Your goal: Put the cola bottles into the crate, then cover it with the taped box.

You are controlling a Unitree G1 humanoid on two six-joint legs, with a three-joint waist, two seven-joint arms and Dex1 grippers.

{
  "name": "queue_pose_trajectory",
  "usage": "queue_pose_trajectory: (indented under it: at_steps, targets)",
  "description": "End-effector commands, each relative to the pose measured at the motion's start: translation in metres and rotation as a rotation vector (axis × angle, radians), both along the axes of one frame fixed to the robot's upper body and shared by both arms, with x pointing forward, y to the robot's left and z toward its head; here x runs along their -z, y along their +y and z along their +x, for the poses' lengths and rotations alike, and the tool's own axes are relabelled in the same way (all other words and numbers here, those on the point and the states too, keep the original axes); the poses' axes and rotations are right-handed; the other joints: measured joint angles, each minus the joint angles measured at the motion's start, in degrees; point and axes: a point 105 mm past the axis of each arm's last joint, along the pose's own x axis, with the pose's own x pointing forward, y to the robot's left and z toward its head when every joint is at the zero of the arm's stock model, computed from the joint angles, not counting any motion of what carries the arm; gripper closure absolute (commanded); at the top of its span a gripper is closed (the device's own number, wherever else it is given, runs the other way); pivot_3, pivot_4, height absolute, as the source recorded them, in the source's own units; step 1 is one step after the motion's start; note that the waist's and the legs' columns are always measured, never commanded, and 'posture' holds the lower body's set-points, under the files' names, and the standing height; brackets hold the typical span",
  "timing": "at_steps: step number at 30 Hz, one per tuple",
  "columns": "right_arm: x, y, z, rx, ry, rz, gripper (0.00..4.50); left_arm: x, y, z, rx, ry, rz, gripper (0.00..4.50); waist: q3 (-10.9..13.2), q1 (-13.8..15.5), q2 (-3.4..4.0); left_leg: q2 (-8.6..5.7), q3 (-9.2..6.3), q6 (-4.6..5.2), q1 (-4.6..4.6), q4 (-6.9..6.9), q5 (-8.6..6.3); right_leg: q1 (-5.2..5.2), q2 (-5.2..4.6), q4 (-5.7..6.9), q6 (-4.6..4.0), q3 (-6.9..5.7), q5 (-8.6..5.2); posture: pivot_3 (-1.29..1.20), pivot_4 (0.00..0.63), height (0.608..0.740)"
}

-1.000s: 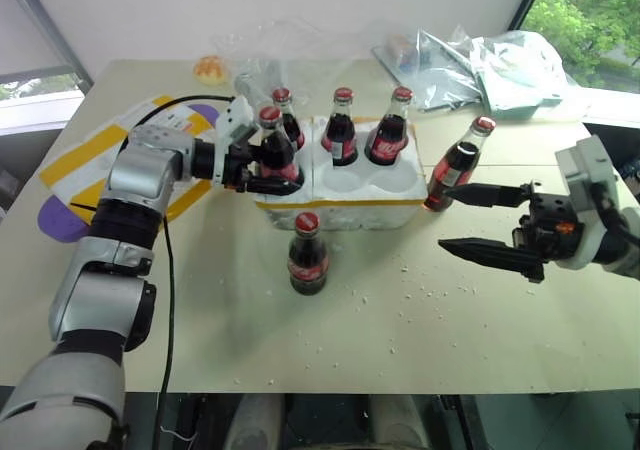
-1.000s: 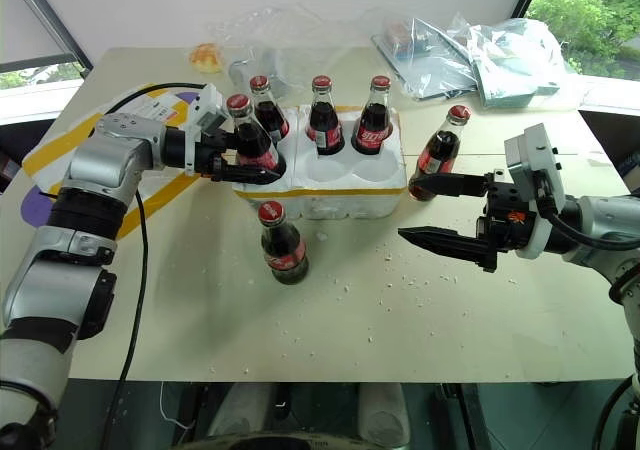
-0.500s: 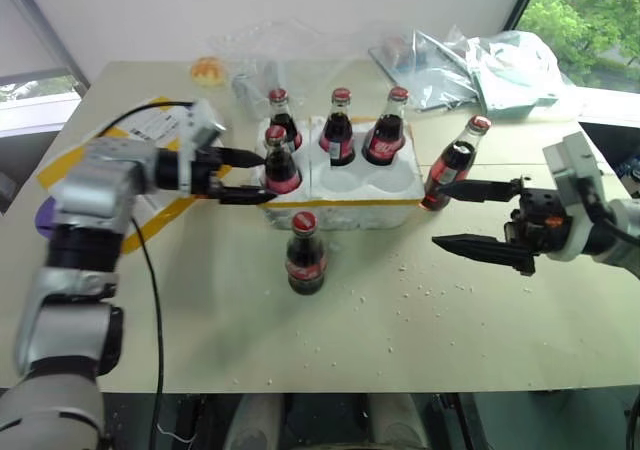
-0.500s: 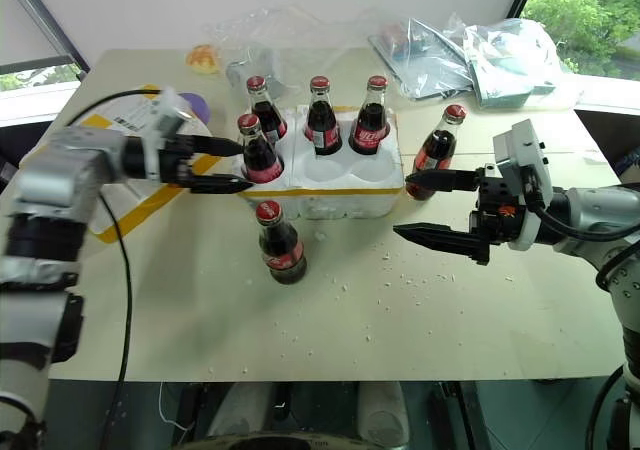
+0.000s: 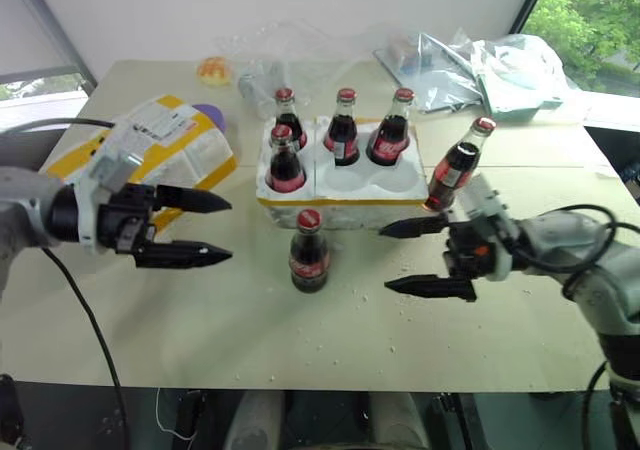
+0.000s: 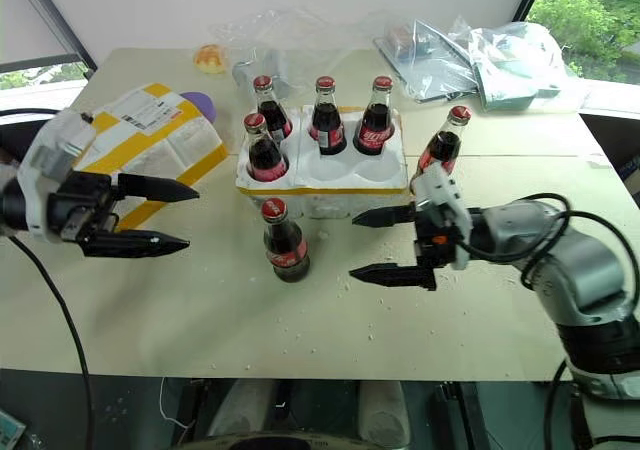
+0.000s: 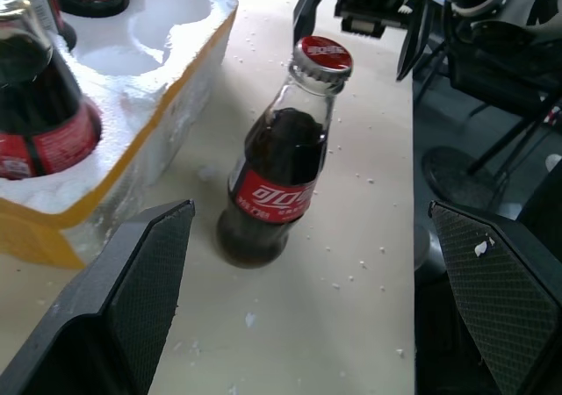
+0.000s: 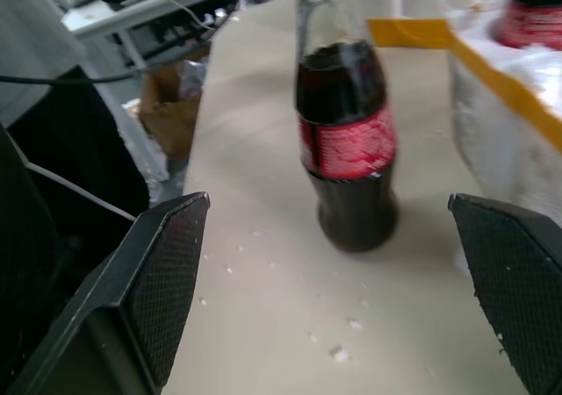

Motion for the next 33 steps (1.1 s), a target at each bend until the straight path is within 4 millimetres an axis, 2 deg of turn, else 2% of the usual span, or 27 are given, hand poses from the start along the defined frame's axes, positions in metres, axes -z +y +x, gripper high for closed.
queue_pose_trajectory:
  at_steps: [1,5,12,19,33]
  targets:
    - [0.000,0.018,0.007,-0.037,-0.075,0.012,0.00,-0.002,-0.002,-0.009,-0.005,-0.032,0.003,0.03,0.00,-0.17,0.00,0.00,0.01,0.00,0.00,0.00,0.00,0.00,0.00,-0.01,0.00,0.00,0.00,0.00,0.150,0.737]
    - [0.007,0.033,0.019,-0.035,-0.081,0.035,0.00,0.007,0.001,-0.014,-0.026,-0.028,0.032,0.03,0.00,-0.25,0.00,0.00,0.02,-0.01,0.01,-0.05,0.01,-0.04,0.01,0.02,-0.01,0.01,0.02,0.00,0.150,0.737]
    - [0.024,0.048,0.026,-0.044,-0.064,0.042,0.00,0.012,0.003,-0.018,-0.056,-0.032,0.027,0.03,-0.01,-0.06,-0.01,-0.02,0.00,-0.02,0.00,-0.08,0.01,-0.04,0.02,-0.03,0.03,0.01,0.04,0.00,0.150,0.737]
    - [0.031,0.064,0.028,-0.073,-0.042,0.062,0.00,0.017,0.007,-0.016,-0.077,-0.069,0.070,0.03,-0.01,-0.22,-0.01,0.01,-0.02,-0.03,0.02,-0.08,0.02,-0.06,0.08,0.01,-0.05,0.01,0.03,0.00,0.150,0.737]
    - [0.029,0.098,0.042,-0.078,-0.026,0.137,0.00,0.015,0.007,-0.014,-0.084,-0.094,0.083,0.03,0.00,-0.29,0.00,0.06,-0.06,-0.07,0.03,-0.14,0.04,-0.10,0.18,0.01,-0.03,0.02,0.07,0.00,0.150,0.737]
